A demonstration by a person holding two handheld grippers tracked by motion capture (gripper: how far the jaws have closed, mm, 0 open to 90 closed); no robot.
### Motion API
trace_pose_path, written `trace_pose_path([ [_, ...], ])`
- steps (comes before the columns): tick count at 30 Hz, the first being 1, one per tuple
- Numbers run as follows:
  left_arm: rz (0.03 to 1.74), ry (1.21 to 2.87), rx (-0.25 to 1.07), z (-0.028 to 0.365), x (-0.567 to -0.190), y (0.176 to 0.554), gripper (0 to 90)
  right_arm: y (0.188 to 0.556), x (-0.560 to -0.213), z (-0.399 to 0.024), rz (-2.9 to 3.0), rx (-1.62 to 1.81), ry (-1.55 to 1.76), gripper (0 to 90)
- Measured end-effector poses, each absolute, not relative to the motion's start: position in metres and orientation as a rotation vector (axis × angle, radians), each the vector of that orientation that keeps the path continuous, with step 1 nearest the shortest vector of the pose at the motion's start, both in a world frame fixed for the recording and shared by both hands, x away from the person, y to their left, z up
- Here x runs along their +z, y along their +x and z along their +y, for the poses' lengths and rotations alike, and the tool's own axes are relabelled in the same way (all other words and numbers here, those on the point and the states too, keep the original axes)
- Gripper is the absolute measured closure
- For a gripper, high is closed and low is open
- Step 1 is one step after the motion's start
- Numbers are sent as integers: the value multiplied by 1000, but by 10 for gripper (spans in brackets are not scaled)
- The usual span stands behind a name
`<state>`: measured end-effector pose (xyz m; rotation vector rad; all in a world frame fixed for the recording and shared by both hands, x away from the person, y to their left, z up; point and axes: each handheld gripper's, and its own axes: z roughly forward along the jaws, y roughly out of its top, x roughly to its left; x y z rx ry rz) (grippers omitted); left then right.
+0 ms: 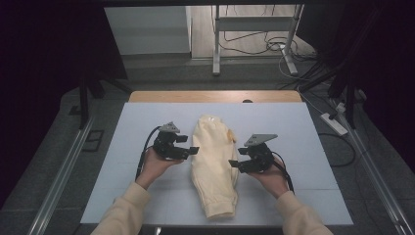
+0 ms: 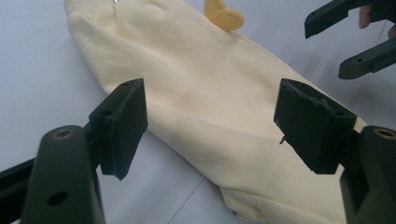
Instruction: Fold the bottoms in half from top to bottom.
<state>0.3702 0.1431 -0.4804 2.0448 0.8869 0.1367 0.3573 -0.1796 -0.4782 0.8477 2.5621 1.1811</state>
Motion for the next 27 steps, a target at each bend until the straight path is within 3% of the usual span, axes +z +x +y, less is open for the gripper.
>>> trace_pose_path([
  [27, 932, 2030, 149, 144, -483, 382, 260, 392, -475, -168, 2552, 1174, 889, 373],
])
